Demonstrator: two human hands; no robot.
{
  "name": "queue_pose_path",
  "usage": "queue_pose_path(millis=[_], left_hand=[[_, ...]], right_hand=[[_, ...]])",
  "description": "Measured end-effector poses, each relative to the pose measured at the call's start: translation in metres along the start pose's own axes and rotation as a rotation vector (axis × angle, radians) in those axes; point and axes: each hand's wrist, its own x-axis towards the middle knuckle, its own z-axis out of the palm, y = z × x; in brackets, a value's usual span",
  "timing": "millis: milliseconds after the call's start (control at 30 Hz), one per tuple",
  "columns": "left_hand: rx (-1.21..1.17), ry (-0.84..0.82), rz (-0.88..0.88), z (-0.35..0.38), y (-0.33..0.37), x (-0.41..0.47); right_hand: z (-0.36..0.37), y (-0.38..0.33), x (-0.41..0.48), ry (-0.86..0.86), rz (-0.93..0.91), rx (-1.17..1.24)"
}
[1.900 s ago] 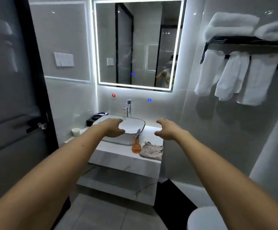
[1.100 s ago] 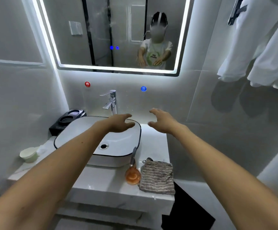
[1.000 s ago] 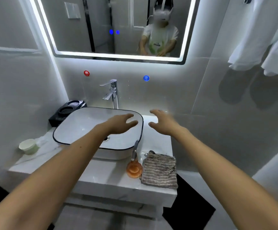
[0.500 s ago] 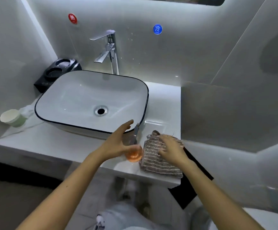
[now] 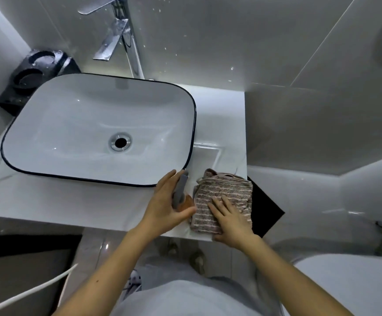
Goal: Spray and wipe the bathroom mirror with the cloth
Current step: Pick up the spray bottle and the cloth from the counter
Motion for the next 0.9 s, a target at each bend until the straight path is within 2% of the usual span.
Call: queue_pose_path(millis=[200,600,767,900], left_hand=[[0.084,-0.008,0.143,0.011,-0.014,-0.002],[-0.113,-0.163,0.127,0.015,-0.027,0.008],[-0.141,-0.049,0.106,0.03,-0.02,0.014],[-0.127,0.039,0.086,0.038,-0.017,0.019]], right_hand=[[0.005,0.003,-0.001,0.024,-0.007,0.098],[0.01,0.007,-0.001,0.072,-0.043,0.113],[0.016,0.008,-0.005,0.149,-0.053,0.102],[0.021,0.007,-0.01,0.241,-0.024,-0.038]])
